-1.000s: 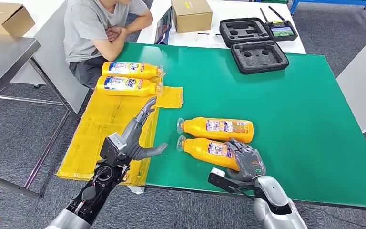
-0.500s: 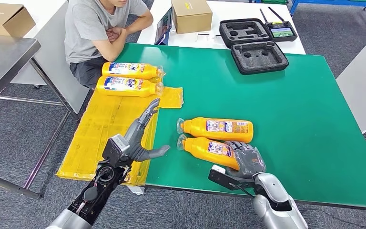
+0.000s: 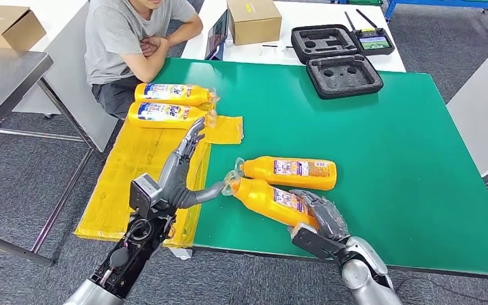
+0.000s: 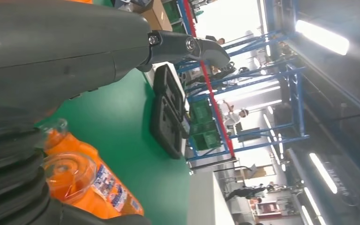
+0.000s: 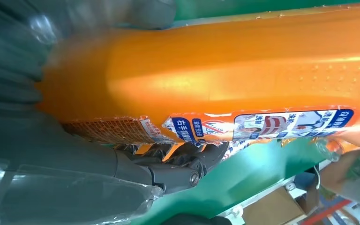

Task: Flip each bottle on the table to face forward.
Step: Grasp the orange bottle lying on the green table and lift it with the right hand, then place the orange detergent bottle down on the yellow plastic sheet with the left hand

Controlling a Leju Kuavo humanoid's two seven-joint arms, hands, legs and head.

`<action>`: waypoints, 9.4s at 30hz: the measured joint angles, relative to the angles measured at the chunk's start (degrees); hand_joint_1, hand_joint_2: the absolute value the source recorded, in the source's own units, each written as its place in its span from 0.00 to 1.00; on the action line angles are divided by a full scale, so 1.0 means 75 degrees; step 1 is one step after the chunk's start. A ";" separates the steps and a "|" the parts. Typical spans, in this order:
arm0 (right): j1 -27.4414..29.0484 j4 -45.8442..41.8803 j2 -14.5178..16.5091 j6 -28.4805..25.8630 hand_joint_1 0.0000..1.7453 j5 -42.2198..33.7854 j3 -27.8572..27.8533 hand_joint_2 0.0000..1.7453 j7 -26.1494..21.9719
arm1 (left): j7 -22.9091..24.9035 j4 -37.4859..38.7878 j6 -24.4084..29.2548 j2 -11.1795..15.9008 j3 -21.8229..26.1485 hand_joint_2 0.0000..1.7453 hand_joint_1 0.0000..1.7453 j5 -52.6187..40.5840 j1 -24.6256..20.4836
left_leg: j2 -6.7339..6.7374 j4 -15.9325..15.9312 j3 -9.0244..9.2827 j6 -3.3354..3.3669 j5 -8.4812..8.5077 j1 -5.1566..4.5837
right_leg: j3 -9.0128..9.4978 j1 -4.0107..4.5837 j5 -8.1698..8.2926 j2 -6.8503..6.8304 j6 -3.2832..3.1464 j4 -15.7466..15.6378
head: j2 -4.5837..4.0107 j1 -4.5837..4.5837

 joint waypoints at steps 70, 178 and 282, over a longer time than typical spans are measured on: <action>-0.0537 0.0959 0.0685 -0.2760 1.00 -0.2665 0.1932 1.00 -0.1406 | 0.0229 0.2760 -0.0411 -0.1352 -0.0870 1.00 0.00 0.1802 -0.0383 | -0.0008 0.0002 -0.0050 0.0004 0.0003 -0.0003 | -0.0041 -0.0005 0.0000 -0.0015 0.0002 0.0000 | 0.0001 -0.0001; -0.0617 0.0140 0.0597 -0.2602 0.00 -0.4147 0.3001 1.00 -0.1429 | 0.0000 0.2166 -0.1565 -0.1311 -0.0744 1.00 1.00 0.1984 -0.0281 | -0.0010 0.0003 -0.0058 0.0006 0.0004 -0.0004 | -0.0049 -0.0006 0.0000 -0.0017 0.0003 0.0000 | 0.0001 0.0000; -0.0498 -0.0239 0.0662 -0.2583 0.00 -0.4780 0.3217 1.00 -0.1419 | 0.4242 0.7116 0.0297 0.0433 -0.1384 1.00 0.00 -0.8760 -0.4086 | -0.0011 0.0002 -0.0062 0.0002 0.0012 -0.0003 | -0.0053 -0.0004 0.0001 -0.0016 0.0003 0.0006 | 0.0001 0.0001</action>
